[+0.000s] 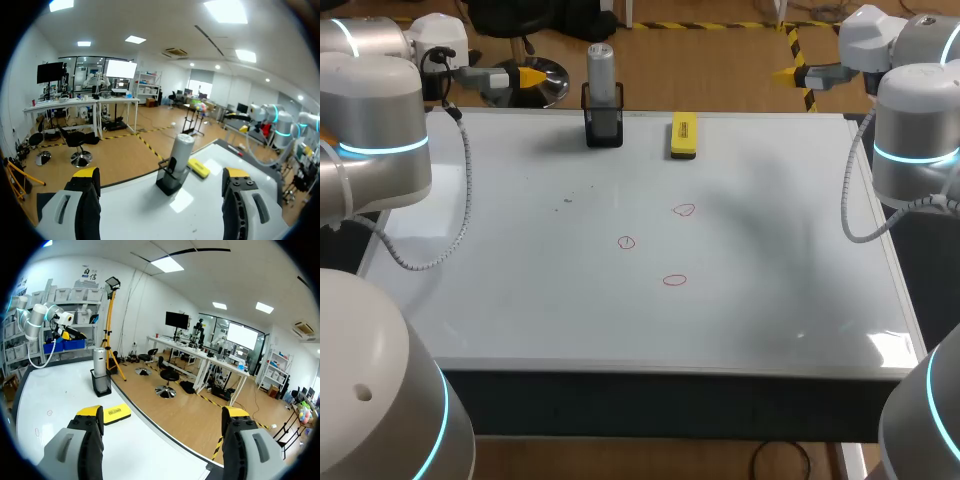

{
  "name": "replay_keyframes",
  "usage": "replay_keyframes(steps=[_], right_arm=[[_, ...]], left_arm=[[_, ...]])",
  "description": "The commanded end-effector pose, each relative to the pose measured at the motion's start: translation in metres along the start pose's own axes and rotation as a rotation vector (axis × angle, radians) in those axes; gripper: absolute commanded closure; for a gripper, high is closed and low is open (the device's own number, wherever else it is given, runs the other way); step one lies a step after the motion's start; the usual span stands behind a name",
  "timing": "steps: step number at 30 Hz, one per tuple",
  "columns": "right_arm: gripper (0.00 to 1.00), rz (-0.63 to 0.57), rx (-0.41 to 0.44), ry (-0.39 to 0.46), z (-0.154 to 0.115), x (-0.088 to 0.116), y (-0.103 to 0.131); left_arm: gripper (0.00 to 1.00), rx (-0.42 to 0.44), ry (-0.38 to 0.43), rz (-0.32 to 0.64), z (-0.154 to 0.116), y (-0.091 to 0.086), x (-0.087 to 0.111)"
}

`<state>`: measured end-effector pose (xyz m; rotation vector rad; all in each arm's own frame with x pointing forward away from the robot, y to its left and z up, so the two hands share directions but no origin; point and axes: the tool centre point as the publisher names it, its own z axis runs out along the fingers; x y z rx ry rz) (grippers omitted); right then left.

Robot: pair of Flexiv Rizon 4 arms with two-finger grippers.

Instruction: Pick up the inspection probe, press it on each red-marked spot on the whiteboard one by one, put down the probe, pick up the eraser, and wipe off all the red marks.

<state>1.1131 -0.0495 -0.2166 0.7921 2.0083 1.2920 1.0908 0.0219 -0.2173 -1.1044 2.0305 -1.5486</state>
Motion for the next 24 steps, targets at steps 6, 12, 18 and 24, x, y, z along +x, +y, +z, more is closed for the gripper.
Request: replay_keyframes(steps=[6, 12, 18, 24], right_arm=[[0.00, 0.000, 0.001, 0.001, 0.000, 0.000, 0.000], [0.00, 0.000, 0.001, 0.001, 0.000, 0.000, 0.000], [0.00, 0.000, 0.001, 0.001, 0.000, 0.000, 0.000], [0.00, 0.000, 0.001, 0.001, 0.000, 0.000, 0.000]], left_arm=[[0.00, -0.001, 0.001, -0.001, 0.000, 0.000, 0.000], [0.00, -0.001, 0.001, -0.001, 0.000, 0.000, 0.000], [0.00, 0.022, 0.147, 0.080, 0.012, -0.003, -0.003], [0.00, 0.074, 0.337, 0.144, 0.031, -0.009, -0.013]])
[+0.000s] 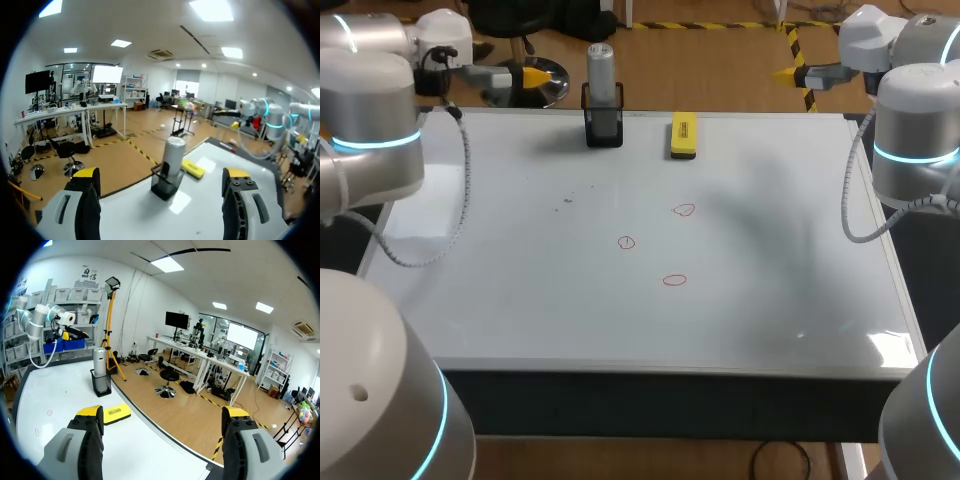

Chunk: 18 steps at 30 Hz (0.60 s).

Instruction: Pick up the inspection probe, press it on each red-marked spot on the whiteboard one by one, put down the probe, pick up the eraser, and wipe off all the red marks.

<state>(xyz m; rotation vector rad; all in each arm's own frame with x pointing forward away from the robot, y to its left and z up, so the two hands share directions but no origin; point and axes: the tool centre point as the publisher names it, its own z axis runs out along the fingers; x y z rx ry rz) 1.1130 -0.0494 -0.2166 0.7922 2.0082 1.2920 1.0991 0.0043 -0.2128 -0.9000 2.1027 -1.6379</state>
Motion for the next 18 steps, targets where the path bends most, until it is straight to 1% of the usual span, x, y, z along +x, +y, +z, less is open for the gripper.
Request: replay_keyframes(steps=[1, 2, 3, 4, 6, 7, 9, 10, 11, 12, 14, 16, 18], right_arm=[[0.00, 0.000, 0.001, 0.001, 0.000, 0.000, 0.000], [0.00, 0.000, 0.001, 0.001, 0.000, 0.000, 0.000], [0.00, 0.000, 0.001, 0.001, 0.000, 0.000, 0.000], [0.00, 0.000, 0.001, 0.001, 0.000, 0.000, 0.000], [0.00, 0.000, 0.001, 0.001, 0.000, 0.000, 0.000], [0.00, 0.000, 0.001, 0.001, 0.000, 0.000, 0.000], [0.00, 0.000, 0.001, 0.001, 0.000, 0.000, 0.000], [0.00, 0.000, 0.001, 0.001, 0.000, 0.000, 0.000], [0.00, 0.000, 0.001, 0.001, 0.000, 0.000, 0.000], [0.00, 0.000, 0.001, 0.001, 0.000, 0.000, 0.000], [0.00, 0.000, 0.001, 0.001, 0.000, 0.000, 0.000], [0.00, 0.000, 0.001, 0.001, 0.000, 0.000, 0.000], [0.00, 0.000, 0.001, 0.001, 0.000, 0.000, 0.000]], left_arm=[[0.00, 0.056, 0.224, 0.057, 0.015, 0.003, -0.025], [0.00, 0.072, 0.251, 0.061, 0.018, 0.002, -0.026], [0.00, 0.098, 0.318, 0.051, 0.021, 0.002, -0.027], [0.00, 0.092, 0.329, 0.064, 0.025, 0.001, -0.027], [0.00, 0.098, 0.402, 0.086, 0.034, 0.001, -0.026], [0.00, 0.101, 0.412, 0.095, 0.038, 0.001, -0.027], [0.00, 0.132, 0.484, 0.112, 0.047, -0.002, -0.023], [0.00, 0.140, 0.485, 0.127, 0.051, -0.002, -0.022], [0.00, 0.154, 0.529, 0.131, 0.055, -0.002, -0.021], [0.00, 0.169, 0.543, 0.139, 0.059, -0.002, -0.019], [0.00, 0.171, 0.555, 0.171, 0.067, -0.001, -0.015], [0.00, 0.196, 0.587, 0.179, 0.074, 0.000, -0.011], [0.00, 0.204, 0.605, 0.181, 0.080, 0.001, -0.007]])
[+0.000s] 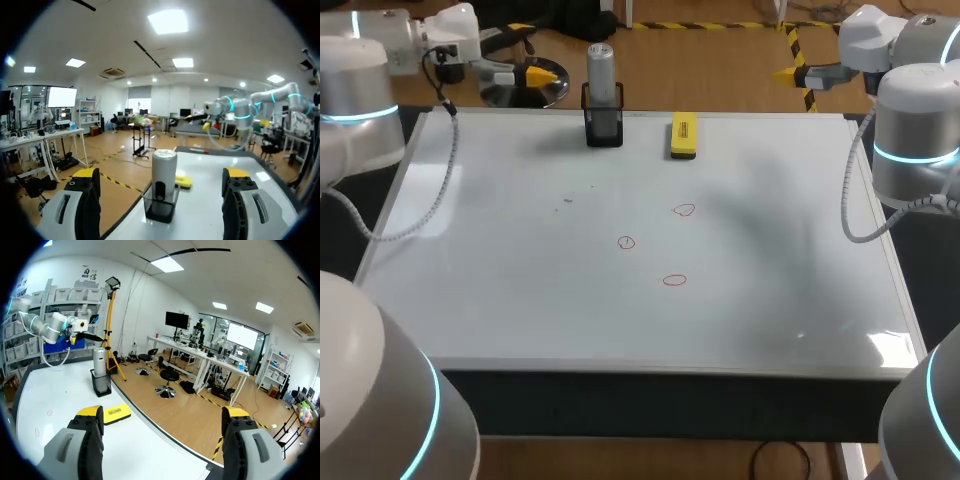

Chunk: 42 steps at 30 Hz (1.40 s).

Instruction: Pick up the inspection probe, press it on each red-marked spot on the whiteboard one by one, put down the probe, pick up the eraser, and wipe off all the red marks.

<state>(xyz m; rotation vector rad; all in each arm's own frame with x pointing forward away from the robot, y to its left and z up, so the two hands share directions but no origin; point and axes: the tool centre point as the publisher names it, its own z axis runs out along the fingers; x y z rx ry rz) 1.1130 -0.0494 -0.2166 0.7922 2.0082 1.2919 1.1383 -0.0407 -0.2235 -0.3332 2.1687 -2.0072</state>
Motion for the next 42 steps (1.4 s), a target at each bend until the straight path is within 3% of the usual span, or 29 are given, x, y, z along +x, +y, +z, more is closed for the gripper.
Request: replay_keyframes(steps=[1, 8, 21, 29, 36, 42], right_arm=[[0.00, 0.000, 0.001, 0.001, 0.000, 0.000, 0.000], [0.00, 0.000, 0.001, 0.001, 0.000, 0.000, 0.000], [0.00, 0.000, 0.001, 0.001, 0.000, 0.000, 0.000], [0.00, 0.000, 0.001, 0.001, 0.000, 0.000, 0.000], [0.00, 0.000, 0.001, 0.001, 0.000, 0.000, 0.000], [0.00, 0.000, 0.001, 0.001, 0.000, 0.000, 0.000]], left_arm=[[0.00, 0.045, 0.202, 0.000, 0.018, 0.014, -0.010], [0.00, 0.035, 0.237, -0.054, 0.043, 0.022, -0.006], [0.00, 0.036, 0.307, -0.005, 0.078, 0.031, 0.005], [0.00, 0.052, 0.301, -0.010, 0.092, 0.033, 0.020], [0.00, 0.047, 0.233, -0.024, 0.098, 0.037, 0.034], [0.00, 0.049, 0.228, -0.036, 0.106, 0.043, 0.037]])
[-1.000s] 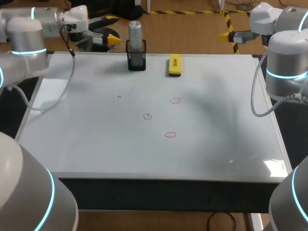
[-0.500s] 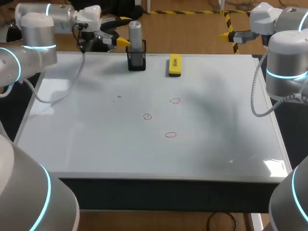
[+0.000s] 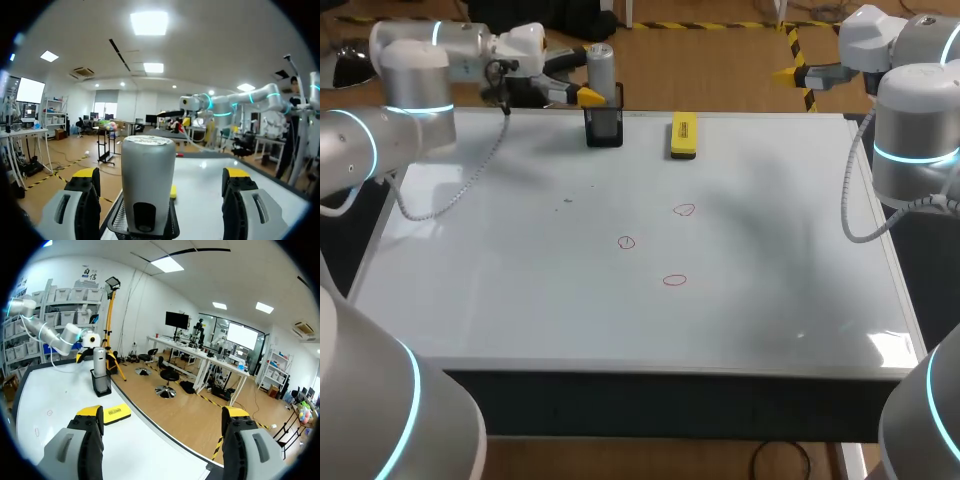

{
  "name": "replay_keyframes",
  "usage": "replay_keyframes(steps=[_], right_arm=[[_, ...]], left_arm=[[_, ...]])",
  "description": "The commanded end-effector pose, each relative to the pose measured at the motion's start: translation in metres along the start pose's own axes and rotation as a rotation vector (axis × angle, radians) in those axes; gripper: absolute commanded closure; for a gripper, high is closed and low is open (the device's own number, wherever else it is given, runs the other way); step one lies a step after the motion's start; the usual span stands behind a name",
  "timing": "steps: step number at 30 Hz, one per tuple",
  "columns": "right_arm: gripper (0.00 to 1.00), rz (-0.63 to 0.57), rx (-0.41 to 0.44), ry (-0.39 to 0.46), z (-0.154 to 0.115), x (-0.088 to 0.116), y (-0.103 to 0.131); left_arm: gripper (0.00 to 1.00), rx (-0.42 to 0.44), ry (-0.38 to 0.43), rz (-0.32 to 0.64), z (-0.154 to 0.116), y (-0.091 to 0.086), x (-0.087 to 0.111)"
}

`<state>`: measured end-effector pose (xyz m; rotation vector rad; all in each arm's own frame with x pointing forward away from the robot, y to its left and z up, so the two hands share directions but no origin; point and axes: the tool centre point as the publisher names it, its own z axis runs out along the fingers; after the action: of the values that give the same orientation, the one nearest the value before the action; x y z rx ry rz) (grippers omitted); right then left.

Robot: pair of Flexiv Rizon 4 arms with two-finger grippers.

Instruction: Pick up the inspection probe, press it on each red-marked spot on the whiteboard one by one, put down the probe, pick up the eraser, and wipe off all the red marks.

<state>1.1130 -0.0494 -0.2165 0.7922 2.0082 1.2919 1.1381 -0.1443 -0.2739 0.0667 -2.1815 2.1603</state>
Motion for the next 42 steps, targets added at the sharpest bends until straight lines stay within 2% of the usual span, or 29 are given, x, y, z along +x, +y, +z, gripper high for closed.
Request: replay_keyframes(steps=[1, 13, 20, 22, 25, 27, 28, 29, 42], right_arm=[[0.00, 0.000, 0.001, 0.001, 0.000, 0.000, 0.000], [0.00, 0.000, 0.001, 0.001, 0.000, 0.000, 0.000], [0.00, 0.000, 0.001, 0.001, 0.000, 0.000, 0.000], [0.00, 0.000, 0.001, 0.001, 0.000, 0.000, 0.000], [0.00, 0.000, 0.001, 0.001, 0.000, 0.000, 0.000], [0.00, 0.000, 0.001, 0.001, 0.000, 0.000, 0.000], [0.00, 0.000, 0.001, 0.001, 0.000, 0.000, 0.000], [0.00, 0.000, 0.001, 0.001, 0.000, 0.000, 0.000], [0.00, 0.000, 0.001, 0.001, 0.000, 0.000, 0.000]], left_arm=[[0.00, -0.005, -0.072, 0.003, 0.006, 0.001, 0.008], [0.00, 0.020, -0.110, -0.017, 0.012, 0.011, -0.001], [0.01, 0.024, -0.100, -0.026, 0.020, 0.015, -0.003], [0.15, 0.026, -0.097, -0.025, 0.022, 0.015, -0.003], [0.55, 0.028, -0.096, -0.022, 0.023, 0.014, -0.004], [0.74, 0.027, -0.096, -0.016, 0.022, 0.013, -0.005], [0.91, 0.027, -0.096, -0.015, 0.022, 0.013, -0.005], [1.00, 0.027, -0.097, -0.013, 0.022, 0.012, -0.005], [1.00, 0.026, -0.100, 0.012, 0.017, 0.004, 0.000]])
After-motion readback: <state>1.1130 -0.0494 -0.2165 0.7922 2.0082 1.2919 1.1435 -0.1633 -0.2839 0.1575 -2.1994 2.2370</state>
